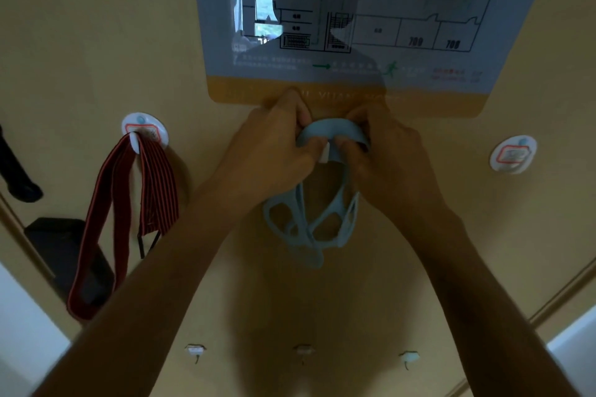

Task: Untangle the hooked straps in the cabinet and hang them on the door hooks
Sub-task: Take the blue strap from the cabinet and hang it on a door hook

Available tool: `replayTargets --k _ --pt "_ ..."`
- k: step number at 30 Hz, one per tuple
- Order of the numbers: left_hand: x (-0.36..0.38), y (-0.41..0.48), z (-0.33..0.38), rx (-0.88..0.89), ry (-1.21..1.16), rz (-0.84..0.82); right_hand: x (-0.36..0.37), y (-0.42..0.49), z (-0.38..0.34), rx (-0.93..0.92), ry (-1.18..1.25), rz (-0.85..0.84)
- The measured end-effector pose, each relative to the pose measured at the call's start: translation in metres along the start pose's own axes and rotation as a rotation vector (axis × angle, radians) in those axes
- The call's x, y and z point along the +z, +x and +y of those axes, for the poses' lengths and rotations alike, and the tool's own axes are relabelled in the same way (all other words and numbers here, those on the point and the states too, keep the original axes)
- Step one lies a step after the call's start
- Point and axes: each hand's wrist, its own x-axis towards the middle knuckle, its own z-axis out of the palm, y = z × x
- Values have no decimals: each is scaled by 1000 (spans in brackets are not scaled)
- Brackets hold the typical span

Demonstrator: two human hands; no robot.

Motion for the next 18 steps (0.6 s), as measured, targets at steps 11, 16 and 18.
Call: replayTargets --k 11,16,18 --pt "-11 -16 -6 142 56 83 -1 -11 -1 -21 55 -19" --pt "-17 -33 -8 95 -16 -3 0 -33 -5 -47 66 3" --pt "-13 -41 -7 66 -88 -90 -1 -44 -2 -51 77 -18"
